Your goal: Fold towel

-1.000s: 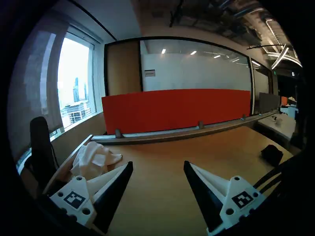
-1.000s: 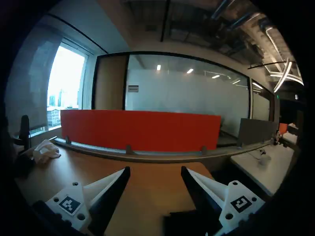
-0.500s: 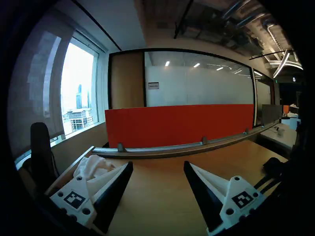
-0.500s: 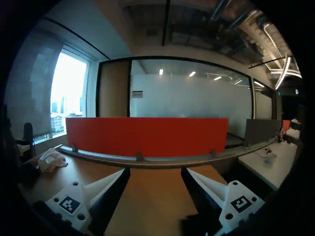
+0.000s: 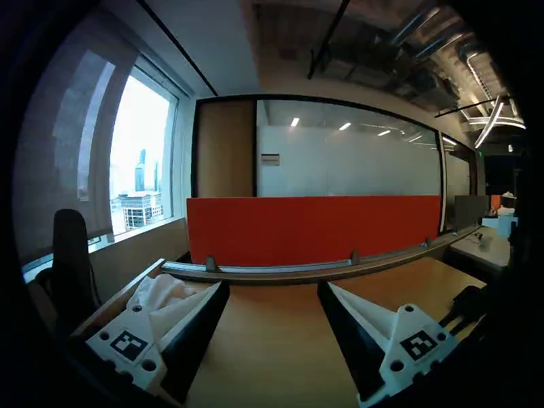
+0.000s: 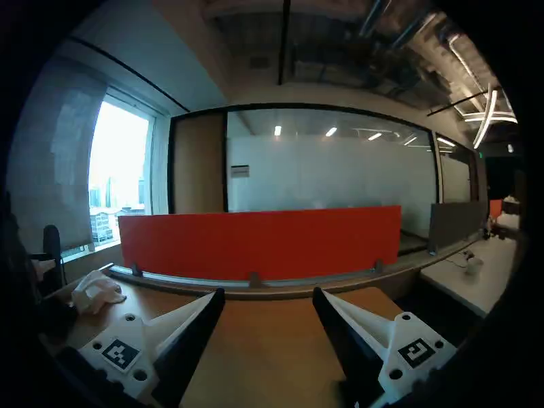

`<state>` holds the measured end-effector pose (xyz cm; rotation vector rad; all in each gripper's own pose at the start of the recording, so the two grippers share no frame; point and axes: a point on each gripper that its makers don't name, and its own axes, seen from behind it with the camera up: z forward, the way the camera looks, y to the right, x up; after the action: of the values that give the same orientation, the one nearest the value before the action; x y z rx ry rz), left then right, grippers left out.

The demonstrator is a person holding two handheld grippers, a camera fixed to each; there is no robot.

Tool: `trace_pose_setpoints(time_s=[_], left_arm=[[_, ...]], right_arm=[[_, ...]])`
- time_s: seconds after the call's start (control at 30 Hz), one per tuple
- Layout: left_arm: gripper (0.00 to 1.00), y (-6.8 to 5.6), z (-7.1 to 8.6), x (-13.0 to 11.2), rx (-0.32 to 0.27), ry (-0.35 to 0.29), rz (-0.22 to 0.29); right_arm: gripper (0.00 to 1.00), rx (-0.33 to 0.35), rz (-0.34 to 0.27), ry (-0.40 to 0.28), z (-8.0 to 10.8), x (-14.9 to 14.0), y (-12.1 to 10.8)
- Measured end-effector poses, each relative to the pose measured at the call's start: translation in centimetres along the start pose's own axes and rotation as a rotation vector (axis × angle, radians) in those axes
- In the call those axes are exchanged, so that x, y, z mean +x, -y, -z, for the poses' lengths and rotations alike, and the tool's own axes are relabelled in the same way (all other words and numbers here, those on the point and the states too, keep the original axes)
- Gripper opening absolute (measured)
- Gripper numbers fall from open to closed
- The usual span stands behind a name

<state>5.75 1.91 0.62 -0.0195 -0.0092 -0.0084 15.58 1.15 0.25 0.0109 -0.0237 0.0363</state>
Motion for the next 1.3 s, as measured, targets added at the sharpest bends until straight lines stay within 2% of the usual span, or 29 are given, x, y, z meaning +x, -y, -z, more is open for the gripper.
trace_pose_setpoints(time_s=[0.4, 0.7, 0.97, 1.3], left_arm=[[0.95, 0.3, 0.2, -1.0, 0.017, -0.005, 0.033], [0.96, 0.6, -0.1, -2.2, 0.010, -0.035, 0.029], [0.95, 0.9, -0.9, -5.3, 0.006, -0.053, 0.045], [0.96, 1.5, -1.6, -10.3, 0.010, -0.071, 0.042]], right_arm=[[1.00, -0.011, 0.025, 0.001, 0.3, 0.7, 0.3], [1.00, -0.011, 0.055, -0.004, 0.6, 1.1, 1.4], [1.00, -0.023, 0.040, -0.002, 0.5, 0.0, 2.2], [1.00, -0.023, 0.027, -0.020, -0.3, -1.4, 3.0]])
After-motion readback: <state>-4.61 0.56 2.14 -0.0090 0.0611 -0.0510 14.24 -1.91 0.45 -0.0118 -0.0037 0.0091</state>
